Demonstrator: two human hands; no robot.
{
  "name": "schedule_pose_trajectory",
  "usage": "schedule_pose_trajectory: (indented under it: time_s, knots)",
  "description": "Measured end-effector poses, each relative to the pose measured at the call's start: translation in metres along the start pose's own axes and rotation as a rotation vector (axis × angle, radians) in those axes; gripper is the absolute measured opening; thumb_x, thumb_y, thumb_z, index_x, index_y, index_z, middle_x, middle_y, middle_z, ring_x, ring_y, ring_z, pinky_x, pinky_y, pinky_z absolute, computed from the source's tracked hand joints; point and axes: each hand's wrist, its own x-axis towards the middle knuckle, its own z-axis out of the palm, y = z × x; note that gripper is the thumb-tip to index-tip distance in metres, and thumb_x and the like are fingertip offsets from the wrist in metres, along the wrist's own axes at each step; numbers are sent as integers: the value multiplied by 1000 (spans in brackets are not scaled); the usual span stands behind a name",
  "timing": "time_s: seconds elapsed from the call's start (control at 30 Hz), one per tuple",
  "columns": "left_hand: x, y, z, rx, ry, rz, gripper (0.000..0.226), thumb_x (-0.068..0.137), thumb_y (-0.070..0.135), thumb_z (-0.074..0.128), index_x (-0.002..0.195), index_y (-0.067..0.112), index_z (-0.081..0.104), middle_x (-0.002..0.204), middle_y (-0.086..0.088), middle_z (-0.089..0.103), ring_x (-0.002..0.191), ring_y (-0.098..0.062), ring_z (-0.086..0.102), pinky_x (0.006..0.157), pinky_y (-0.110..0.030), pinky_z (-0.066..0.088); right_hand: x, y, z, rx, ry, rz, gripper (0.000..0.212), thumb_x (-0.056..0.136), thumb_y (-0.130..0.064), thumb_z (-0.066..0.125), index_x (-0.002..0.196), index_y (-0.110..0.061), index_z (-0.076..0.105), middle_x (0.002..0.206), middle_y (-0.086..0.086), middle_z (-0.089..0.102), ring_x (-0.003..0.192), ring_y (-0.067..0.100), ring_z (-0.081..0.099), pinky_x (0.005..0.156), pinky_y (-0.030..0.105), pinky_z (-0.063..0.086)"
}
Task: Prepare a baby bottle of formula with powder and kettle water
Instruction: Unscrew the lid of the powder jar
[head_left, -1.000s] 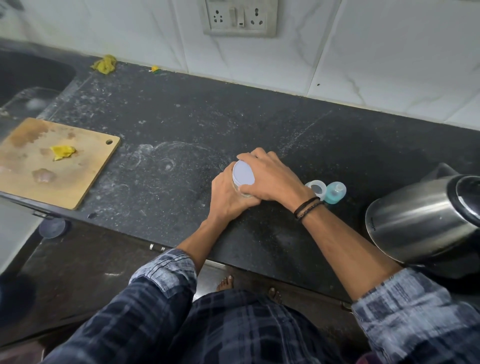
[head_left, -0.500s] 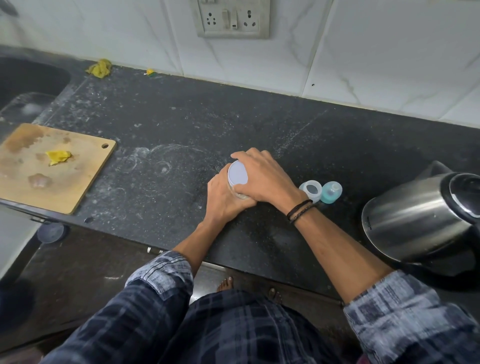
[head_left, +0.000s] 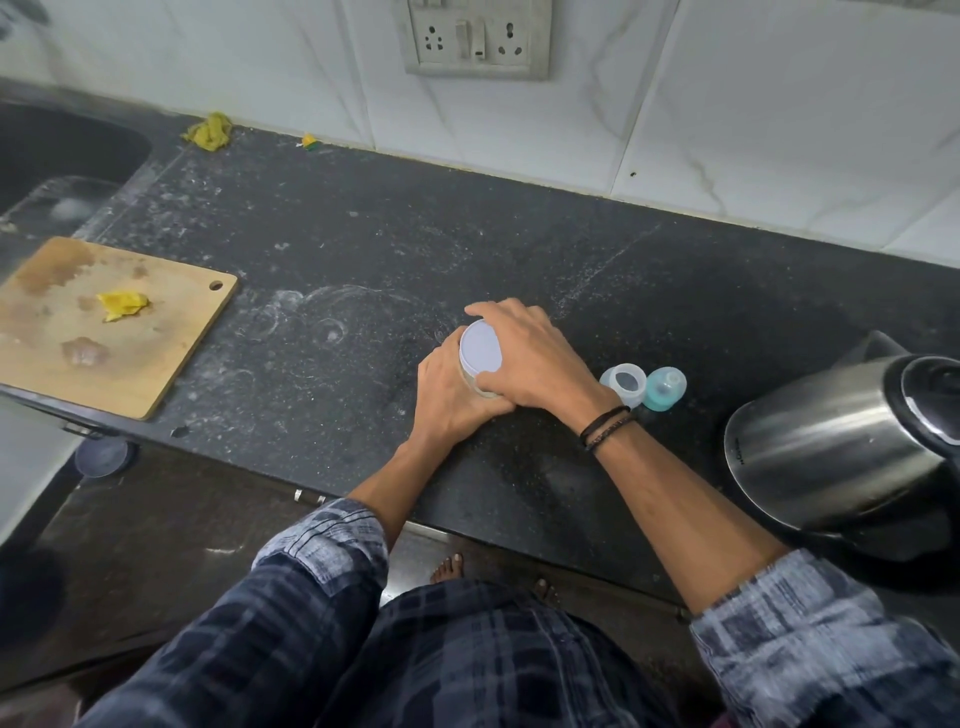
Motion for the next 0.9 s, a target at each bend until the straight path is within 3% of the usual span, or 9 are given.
schedule_pose_trajectory:
  time_s: [0.13, 0.23, 0.37, 0.5, 0.6, 0.73, 0.83, 0.9]
  knots:
    - [0, -2, 0, 7, -7, 29, 87, 57, 63, 83, 131, 29, 53, 122, 14, 61, 116, -6, 56, 99, -40, 44, -1, 0, 1, 36, -1, 14, 96, 78, -29, 79, 158, -34, 25, 163, -1, 22, 144, 29, 32, 110, 50, 40]
    - [-1, 0, 0, 16, -10, -4, 90, 56, 68, 81, 132, 29, 52, 122, 15, 60, 114, -5, 56, 100, -40, 44, -2, 1, 2, 27, 0, 14, 88, 82, -22, 74, 157, -33, 28, 155, 0, 38, 140, 28, 37, 108, 48, 42]
    - [-1, -1, 0, 16, -22, 38, 88, 59, 71, 79, 132, 31, 52, 122, 16, 60, 116, -4, 55, 98, -41, 45, -2, -1, 3, 86, 16, 20, 96, 79, -24, 77, 158, -36, 24, 164, -1, 22, 143, 28, 32, 112, 51, 39]
    - [-1, 3, -2, 21, 4, 9, 87, 58, 66, 82, 131, 31, 51, 121, 17, 59, 113, -2, 55, 99, -38, 44, -1, 0, 5, 82, 36, 20, 84, 84, -25, 74, 156, -33, 31, 155, 0, 39, 138, 29, 39, 108, 48, 43]
    - [-2, 3, -2, 17, -1, 43, 88, 59, 64, 82, 133, 29, 51, 124, 14, 60, 116, -5, 55, 100, -40, 44, -1, 0, 6, 123, 57, 19, 89, 81, -29, 76, 157, -35, 29, 161, -2, 26, 142, 28, 35, 110, 49, 40]
    - [-1, 1, 0, 30, -4, 6, 87, 58, 66, 83, 130, 30, 52, 121, 17, 59, 112, -1, 55, 98, -37, 45, 0, 0, 10, 116, 62, 19, 82, 82, -25, 75, 154, -33, 35, 150, -1, 44, 135, 29, 41, 107, 46, 44]
    - [-2, 3, -2, 28, -6, 21, 85, 60, 69, 80, 131, 30, 52, 122, 16, 59, 113, -1, 54, 98, -35, 45, -1, -1, 10, 153, 102, 7, 88, 80, -24, 76, 155, -35, 32, 161, -3, 27, 141, 28, 34, 110, 48, 40]
    - [-2, 4, -2, 16, 0, 30, 85, 61, 68, 80, 131, 29, 52, 122, 17, 59, 113, 1, 52, 99, -33, 44, 0, -1, 12, 126, 114, 20, 87, 80, -29, 77, 155, -36, 32, 160, -1, 29, 140, 29, 37, 109, 48, 41]
